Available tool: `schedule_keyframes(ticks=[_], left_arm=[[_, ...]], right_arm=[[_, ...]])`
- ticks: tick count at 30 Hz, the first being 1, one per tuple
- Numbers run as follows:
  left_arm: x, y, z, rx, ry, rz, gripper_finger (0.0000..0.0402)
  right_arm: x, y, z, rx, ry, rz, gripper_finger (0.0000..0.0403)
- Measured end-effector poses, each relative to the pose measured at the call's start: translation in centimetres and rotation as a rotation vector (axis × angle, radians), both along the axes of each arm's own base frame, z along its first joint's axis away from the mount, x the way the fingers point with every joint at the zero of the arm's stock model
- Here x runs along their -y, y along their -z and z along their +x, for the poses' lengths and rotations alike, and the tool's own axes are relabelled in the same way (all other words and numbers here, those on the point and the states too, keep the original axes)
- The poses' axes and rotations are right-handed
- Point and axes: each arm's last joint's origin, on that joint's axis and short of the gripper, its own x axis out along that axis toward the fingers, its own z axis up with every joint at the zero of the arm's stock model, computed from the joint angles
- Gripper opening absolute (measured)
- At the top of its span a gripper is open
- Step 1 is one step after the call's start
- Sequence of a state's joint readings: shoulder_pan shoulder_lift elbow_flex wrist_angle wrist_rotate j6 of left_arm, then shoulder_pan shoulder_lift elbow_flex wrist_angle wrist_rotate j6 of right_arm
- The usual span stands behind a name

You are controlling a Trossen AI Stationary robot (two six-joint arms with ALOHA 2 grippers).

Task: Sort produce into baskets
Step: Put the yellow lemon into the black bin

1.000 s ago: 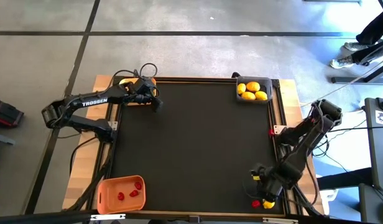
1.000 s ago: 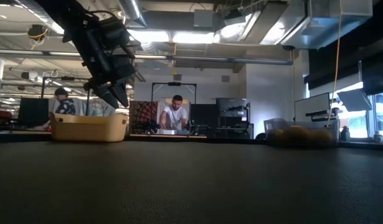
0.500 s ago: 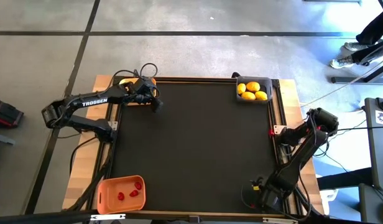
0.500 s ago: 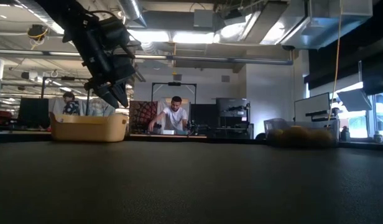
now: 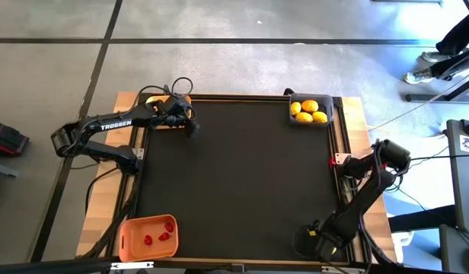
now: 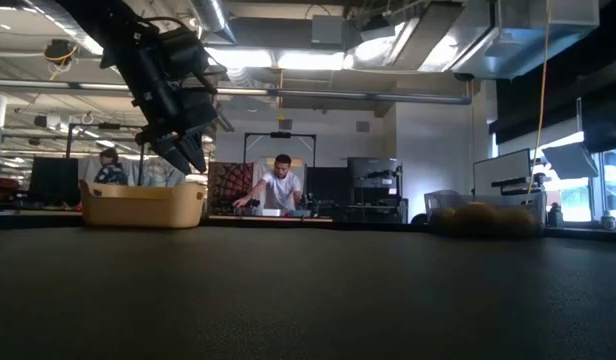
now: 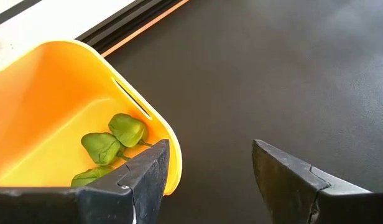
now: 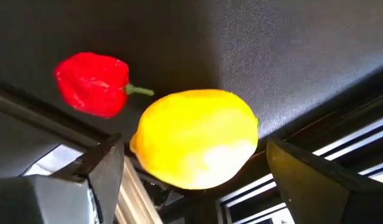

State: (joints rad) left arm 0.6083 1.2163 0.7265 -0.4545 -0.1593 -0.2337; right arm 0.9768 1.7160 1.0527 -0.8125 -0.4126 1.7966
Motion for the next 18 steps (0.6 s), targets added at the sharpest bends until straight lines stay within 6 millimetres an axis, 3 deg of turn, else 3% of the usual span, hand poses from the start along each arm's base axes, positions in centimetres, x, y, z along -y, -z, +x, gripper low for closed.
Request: schedule_keyframes(ticks=[8,18], left_arm=[[0.00,0.00,0.00,0.000,0.000,0.000,0.0223],[0.00,0.00,0.00,0.000,0.000,0.000,0.0223]], right_arm=[[-0.16,0.63,0.02,-0.027,-0.025,0.003,0.0321],[-0.10,0.62,0.04,-0.023,-0.045,0.008,0.0207]])
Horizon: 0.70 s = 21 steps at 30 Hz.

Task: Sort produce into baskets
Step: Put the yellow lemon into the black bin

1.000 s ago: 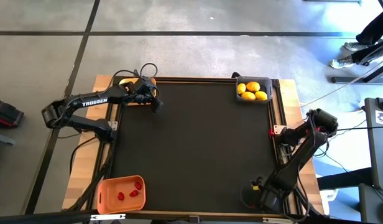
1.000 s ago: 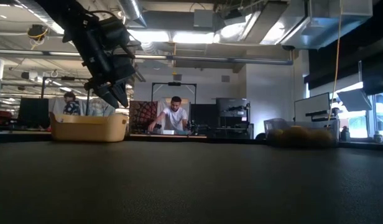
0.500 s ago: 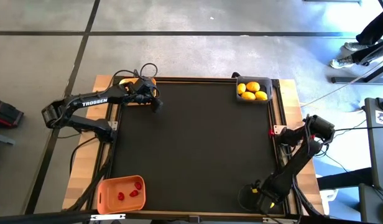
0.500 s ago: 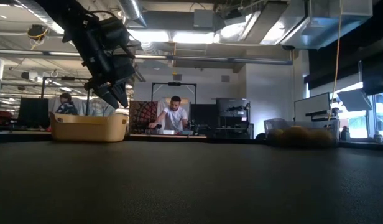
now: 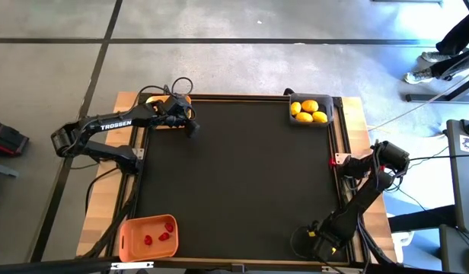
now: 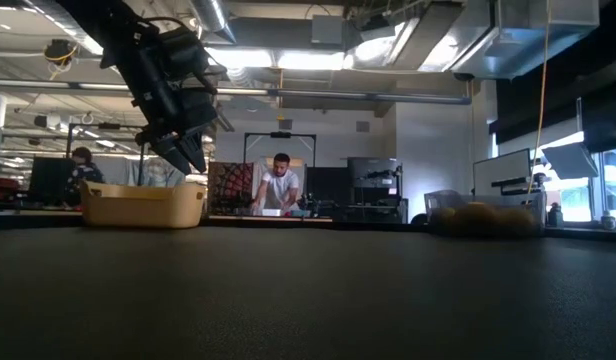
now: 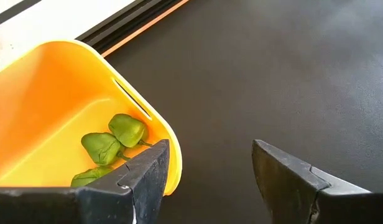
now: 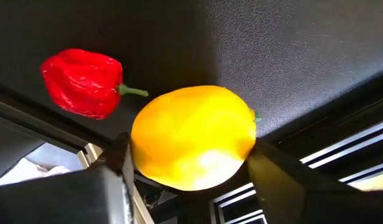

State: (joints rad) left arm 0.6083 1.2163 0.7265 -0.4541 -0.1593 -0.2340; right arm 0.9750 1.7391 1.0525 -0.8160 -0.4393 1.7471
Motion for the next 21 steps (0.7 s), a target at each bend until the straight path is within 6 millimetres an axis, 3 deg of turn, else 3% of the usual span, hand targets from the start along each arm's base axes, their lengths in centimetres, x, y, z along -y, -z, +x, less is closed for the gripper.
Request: schedule_keyframes(ticks=[5,12,21], left_arm=[[0.0,0.0,0.0,0.000,0.000,0.000,0.0223],[0.0,0.0,0.0,0.000,0.000,0.000,0.0223],[0.0,0.0,0.0,0.000,-0.001,-0.001,0.0223]], right_arm=[[0.1,0.0,0.1,0.023,-0.042,0.008,0.0166],[0.6,-0.5,0.0,0.036,-0.077,-0.002,0.0158],[2.9,-4.0,0.3,0.186,-0.034,-0.021,0.0157]])
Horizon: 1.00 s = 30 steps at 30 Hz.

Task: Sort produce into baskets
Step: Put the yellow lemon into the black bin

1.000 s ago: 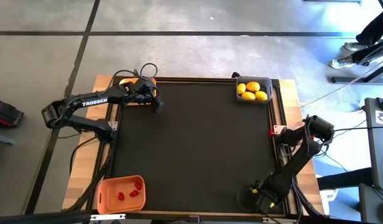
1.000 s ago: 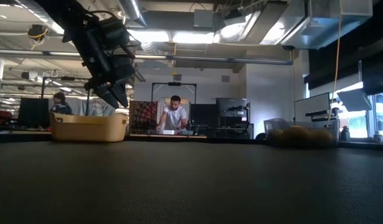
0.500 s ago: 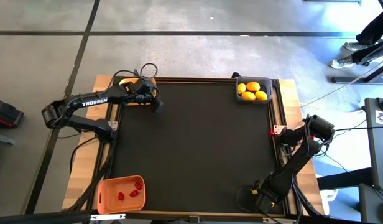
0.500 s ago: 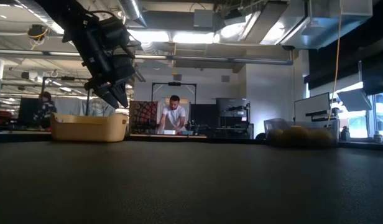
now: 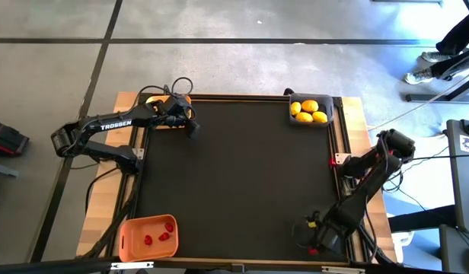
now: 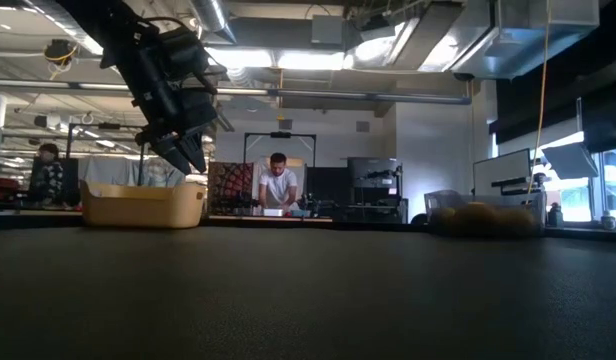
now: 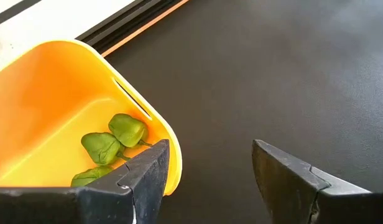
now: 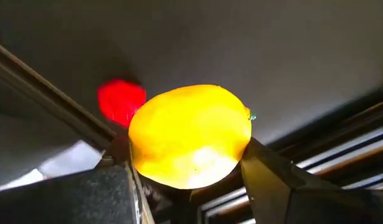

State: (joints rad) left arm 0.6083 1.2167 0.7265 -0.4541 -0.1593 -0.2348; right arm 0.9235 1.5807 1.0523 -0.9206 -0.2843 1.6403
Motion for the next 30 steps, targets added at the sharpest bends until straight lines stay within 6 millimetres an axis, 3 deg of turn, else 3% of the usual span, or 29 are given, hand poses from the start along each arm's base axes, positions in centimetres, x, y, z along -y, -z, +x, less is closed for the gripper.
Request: schedule_keyframes(ticks=[9,22,30], left_arm=[[0.0,0.0,0.0,-0.001,0.003,0.002,0.0223],[0.0,0.0,0.0,0.001,0.001,0.002,0.0224],[0.0,0.0,0.0,0.003,-0.004,0.000,0.0224]], right_arm=[[4.9,-3.4,0.9,0.221,0.043,-0.170,0.0157],[12.6,-5.9,1.7,0.263,0.018,-0.423,0.0157],[17.7,-6.3,2.3,0.189,-0.019,-0.660,0.0157]])
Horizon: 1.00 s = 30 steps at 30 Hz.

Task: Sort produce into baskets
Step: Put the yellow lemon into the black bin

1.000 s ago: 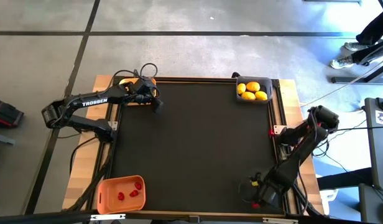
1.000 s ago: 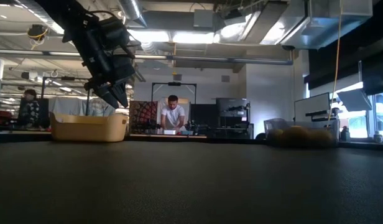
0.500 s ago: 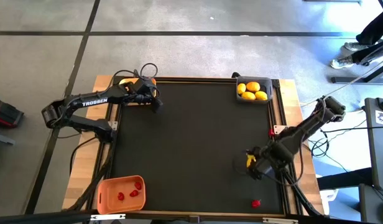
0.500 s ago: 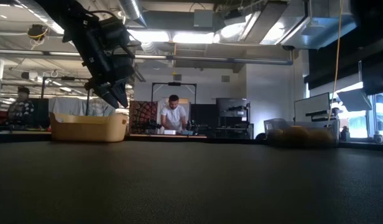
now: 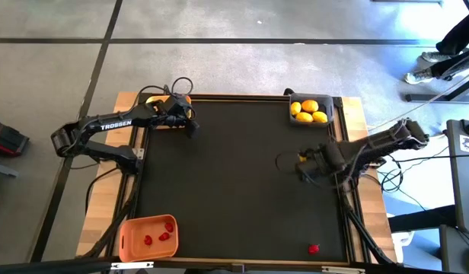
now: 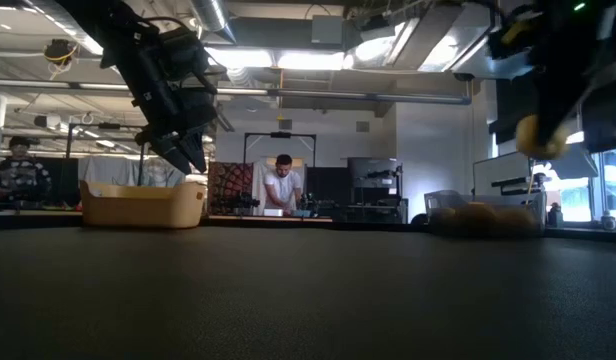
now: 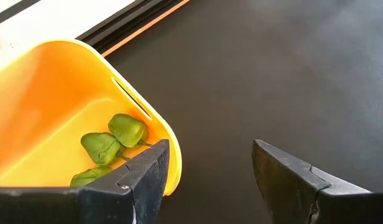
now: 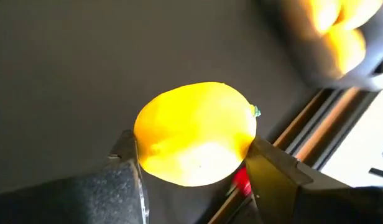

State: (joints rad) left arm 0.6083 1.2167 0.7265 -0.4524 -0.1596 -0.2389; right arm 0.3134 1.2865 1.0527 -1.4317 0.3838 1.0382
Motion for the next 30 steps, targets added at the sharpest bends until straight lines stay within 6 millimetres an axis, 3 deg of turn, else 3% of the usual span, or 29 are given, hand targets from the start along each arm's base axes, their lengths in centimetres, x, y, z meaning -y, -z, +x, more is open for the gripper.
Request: schedule_keyframes(ticks=[10,19,30], left_arm=[[0.0,0.0,0.0,0.011,-0.020,-0.010,0.0224],[0.0,0.0,0.0,0.011,-0.020,-0.009,0.0224],[0.0,0.0,0.0,0.003,-0.004,-0.001,0.0224]], right_arm=[[6.9,-0.2,1.3,-0.049,0.029,-0.151,0.0157],[13.7,-0.6,2.6,0.072,0.052,-0.228,0.0157],[21.0,-1.4,0.8,0.188,0.165,-0.304,0.0157]])
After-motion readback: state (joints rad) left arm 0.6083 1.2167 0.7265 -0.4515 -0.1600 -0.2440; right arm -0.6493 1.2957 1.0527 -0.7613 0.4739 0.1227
